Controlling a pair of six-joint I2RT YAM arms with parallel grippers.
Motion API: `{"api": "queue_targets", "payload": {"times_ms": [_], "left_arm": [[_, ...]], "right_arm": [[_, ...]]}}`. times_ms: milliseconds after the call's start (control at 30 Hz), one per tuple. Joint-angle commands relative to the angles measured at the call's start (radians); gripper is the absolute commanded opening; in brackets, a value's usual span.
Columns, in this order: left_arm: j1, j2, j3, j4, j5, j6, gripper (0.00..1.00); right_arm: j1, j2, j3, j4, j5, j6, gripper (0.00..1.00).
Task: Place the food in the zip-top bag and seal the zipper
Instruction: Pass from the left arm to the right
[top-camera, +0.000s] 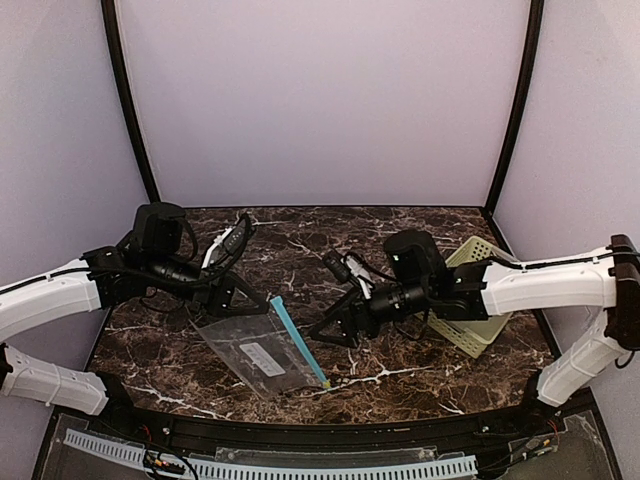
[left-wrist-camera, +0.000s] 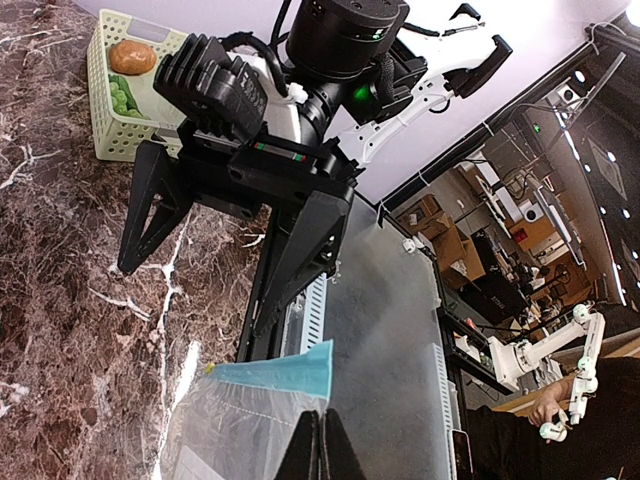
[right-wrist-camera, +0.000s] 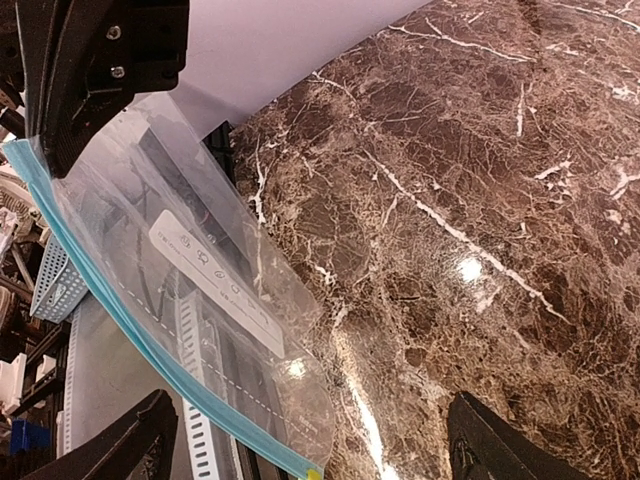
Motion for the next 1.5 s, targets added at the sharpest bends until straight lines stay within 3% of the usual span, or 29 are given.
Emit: {"api": "queue_targets", "payload": {"times_ms": [0, 933, 1300, 1367, 1467], "left_arm": [[-0.002, -0.006, -0.005, 0.012, 0.018, 0.000, 0.01], [-0.002, 0.024, -0.002, 0.026, 0.026, 0.006, 0.01], [-0.002, 0.018, -0.001, 0.016, 0.029, 0.007, 0.01], [-0.002, 0.015, 0.000, 0.013, 0.028, 0.008, 0.01], [-0.002, 0.012, -0.002, 0.009, 0.027, 0.012, 0.01]], "right_arm": [[0.001, 0.024, 0.001, 0.035, -0.032, -0.007, 0.91], [0.037, 0.111, 0.049, 0.021, -0.041, -0.038, 0.89], [0.033, 0.053, 0.023, 0.047, -0.012, -0.023, 0.89], [0.025, 0.029, 0.012, 0.051, -0.013, -0.019, 0.86], [0.022, 0.012, 0.007, 0.051, -0.031, -0.017, 0.74]]}}
